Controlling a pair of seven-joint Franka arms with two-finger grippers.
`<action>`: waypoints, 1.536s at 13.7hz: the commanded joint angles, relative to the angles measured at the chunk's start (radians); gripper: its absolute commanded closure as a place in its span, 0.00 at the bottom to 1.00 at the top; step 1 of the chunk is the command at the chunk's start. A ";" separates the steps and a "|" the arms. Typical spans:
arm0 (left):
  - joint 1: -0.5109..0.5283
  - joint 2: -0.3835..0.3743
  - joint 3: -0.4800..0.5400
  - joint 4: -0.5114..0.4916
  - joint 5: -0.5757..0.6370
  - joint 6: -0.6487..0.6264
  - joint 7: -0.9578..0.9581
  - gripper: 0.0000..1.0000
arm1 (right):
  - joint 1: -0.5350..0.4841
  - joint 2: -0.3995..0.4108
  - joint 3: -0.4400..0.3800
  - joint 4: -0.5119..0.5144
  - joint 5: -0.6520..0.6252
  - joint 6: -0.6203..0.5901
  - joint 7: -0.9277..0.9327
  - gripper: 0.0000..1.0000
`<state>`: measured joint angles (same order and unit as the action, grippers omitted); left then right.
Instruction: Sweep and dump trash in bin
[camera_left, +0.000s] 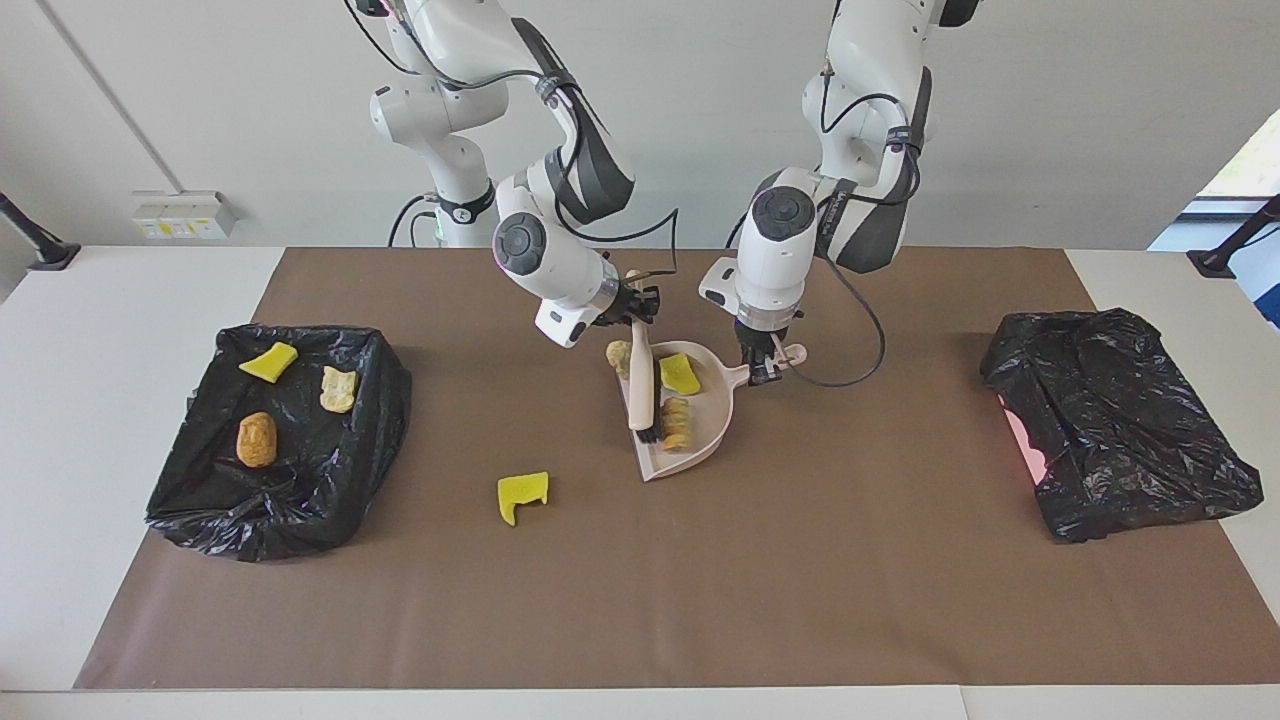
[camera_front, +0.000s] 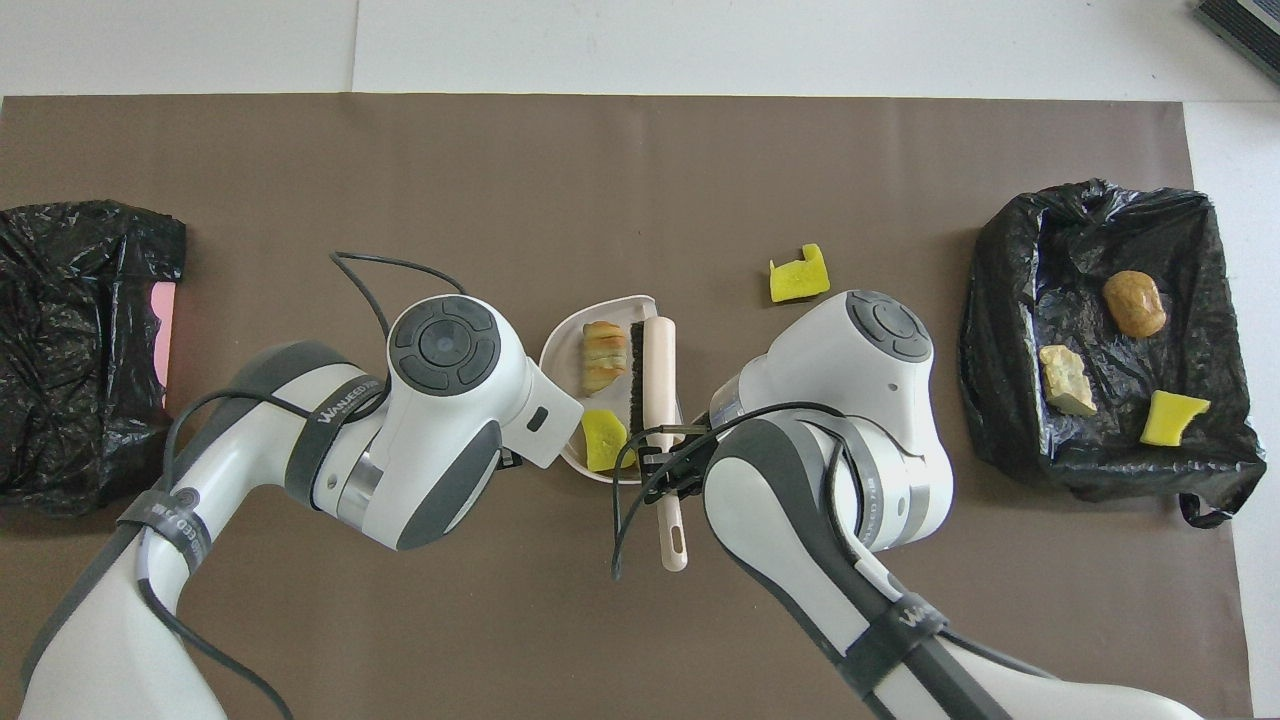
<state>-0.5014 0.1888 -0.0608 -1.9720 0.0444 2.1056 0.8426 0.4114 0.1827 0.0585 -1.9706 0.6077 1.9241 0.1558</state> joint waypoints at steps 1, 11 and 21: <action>-0.002 -0.040 0.006 -0.051 0.011 0.022 0.015 1.00 | -0.066 -0.037 -0.026 0.081 -0.040 -0.184 0.004 1.00; 0.003 -0.040 0.006 -0.051 0.011 0.016 0.009 1.00 | -0.233 0.116 -0.029 0.243 -0.900 -0.177 -0.225 1.00; 0.003 -0.040 0.007 -0.051 0.009 0.004 0.003 1.00 | -0.122 0.184 0.017 0.121 -0.484 -0.106 -0.228 1.00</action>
<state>-0.5013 0.1848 -0.0574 -1.9819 0.0444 2.1074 0.8428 0.2726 0.4221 0.0603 -1.7569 0.0069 1.7953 -0.0512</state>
